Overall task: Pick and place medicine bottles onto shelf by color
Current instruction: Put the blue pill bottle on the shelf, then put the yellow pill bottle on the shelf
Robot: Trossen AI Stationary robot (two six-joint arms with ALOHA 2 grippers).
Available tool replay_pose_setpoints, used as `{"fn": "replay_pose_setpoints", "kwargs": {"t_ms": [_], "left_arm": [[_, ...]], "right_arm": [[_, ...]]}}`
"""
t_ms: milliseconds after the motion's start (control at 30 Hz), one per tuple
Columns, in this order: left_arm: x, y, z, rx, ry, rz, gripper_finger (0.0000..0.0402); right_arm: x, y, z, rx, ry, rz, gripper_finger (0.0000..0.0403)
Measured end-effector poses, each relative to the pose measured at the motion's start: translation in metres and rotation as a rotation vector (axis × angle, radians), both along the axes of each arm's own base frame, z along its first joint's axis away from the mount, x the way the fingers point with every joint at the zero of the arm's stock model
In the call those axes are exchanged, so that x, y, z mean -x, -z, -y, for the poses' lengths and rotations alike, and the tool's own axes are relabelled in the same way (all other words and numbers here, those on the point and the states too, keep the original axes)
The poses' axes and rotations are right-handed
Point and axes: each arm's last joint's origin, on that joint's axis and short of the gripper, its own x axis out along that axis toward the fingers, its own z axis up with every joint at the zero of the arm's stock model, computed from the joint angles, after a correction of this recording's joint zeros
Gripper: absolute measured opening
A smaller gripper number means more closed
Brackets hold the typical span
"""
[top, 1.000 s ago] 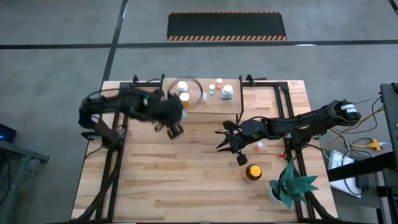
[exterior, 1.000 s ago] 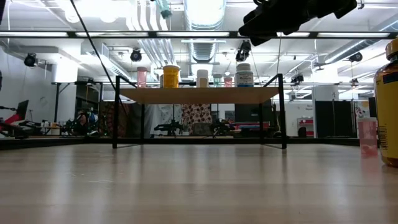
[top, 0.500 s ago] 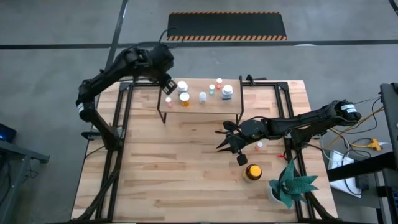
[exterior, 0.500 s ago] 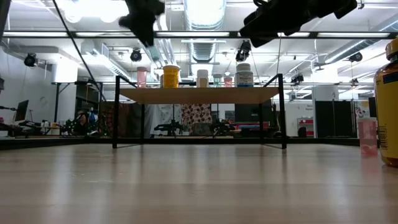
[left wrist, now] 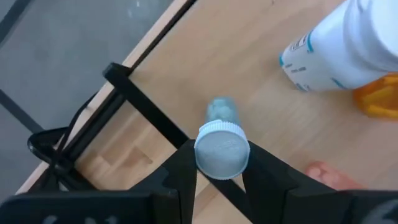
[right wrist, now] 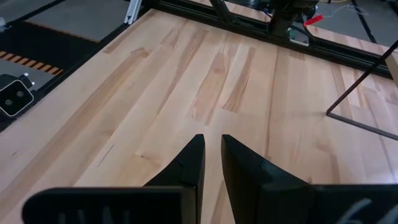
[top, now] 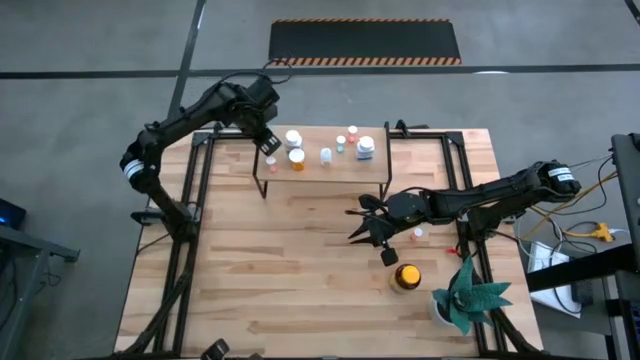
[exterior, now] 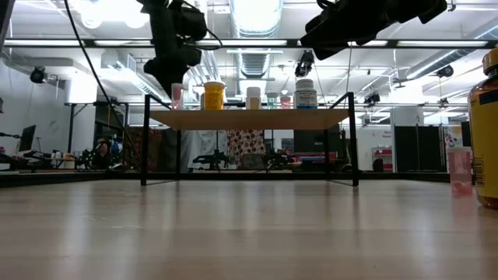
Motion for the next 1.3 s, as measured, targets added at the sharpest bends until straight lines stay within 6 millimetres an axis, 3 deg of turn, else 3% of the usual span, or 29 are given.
{"fn": "replay_pose_setpoints", "kwargs": {"t_ms": [367,700,1300], "left_arm": [[-0.0005,0.0078,0.0001,0.018,-0.008,-0.011,0.0091],[-0.0012,0.0074,-0.0003,0.012,-0.006,-0.005,0.0133],[-0.0024,0.007,-0.0013,0.001,-0.003,0.007,0.0138]], "right_arm": [[0.0001,0.0002,0.0,0.007,-0.003,0.0,0.0043],[0.001,0.0018,0.0001,0.009,-0.003,-0.019,0.0043],[0.0013,0.0024,0.0002,0.011,-0.002,-0.026,0.0043]]}}
